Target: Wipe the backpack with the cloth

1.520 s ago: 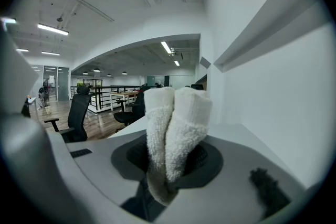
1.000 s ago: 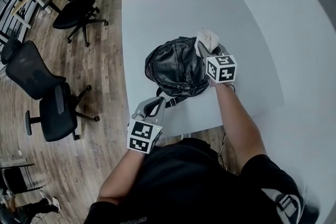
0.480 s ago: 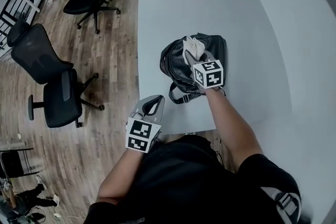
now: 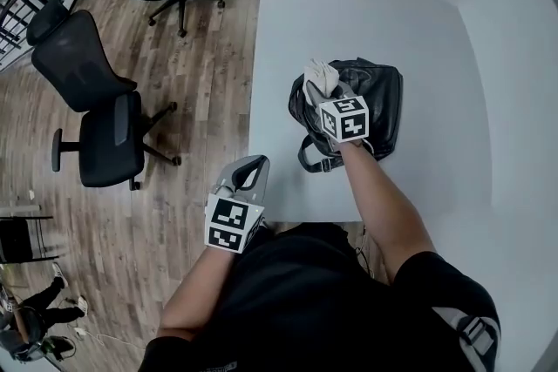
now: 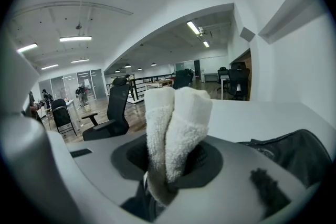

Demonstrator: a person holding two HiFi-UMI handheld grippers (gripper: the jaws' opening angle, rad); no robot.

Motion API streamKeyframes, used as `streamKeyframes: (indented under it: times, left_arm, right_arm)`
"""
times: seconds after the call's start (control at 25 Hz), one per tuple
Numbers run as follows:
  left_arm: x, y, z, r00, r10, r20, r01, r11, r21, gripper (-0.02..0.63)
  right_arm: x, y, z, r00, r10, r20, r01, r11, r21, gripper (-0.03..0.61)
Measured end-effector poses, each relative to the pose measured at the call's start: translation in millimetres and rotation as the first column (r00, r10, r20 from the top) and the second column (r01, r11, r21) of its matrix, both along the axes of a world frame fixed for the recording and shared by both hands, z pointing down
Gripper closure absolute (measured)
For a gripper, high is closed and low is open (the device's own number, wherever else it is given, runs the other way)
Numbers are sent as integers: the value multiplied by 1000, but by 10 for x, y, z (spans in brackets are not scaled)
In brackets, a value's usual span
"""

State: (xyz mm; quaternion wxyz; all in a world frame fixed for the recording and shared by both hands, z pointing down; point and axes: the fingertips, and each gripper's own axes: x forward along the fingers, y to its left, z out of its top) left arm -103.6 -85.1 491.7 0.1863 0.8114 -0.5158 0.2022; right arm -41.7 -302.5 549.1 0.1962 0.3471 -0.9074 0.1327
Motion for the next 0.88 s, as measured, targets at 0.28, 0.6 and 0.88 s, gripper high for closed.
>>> streamKeyframes:
  times: [0.28,0.6,0.88]
  left_arm:
    - [-118,11,42,999,-33,4,33,999,-4,607]
    - [1,-35,53,1000,-1,-4,1,1000,-3,607]
    - [188,-136,2,999,36,-22,-36,999,13,607]
  right_arm:
    - [-71,-11,144,1000,-4,-7,4,1000,-20,471]
    - [86,-31,165,1000,23,-15,-24,999,-22,471]
    - [348,-42,99,998,67,-21,-67,998,-12,471]
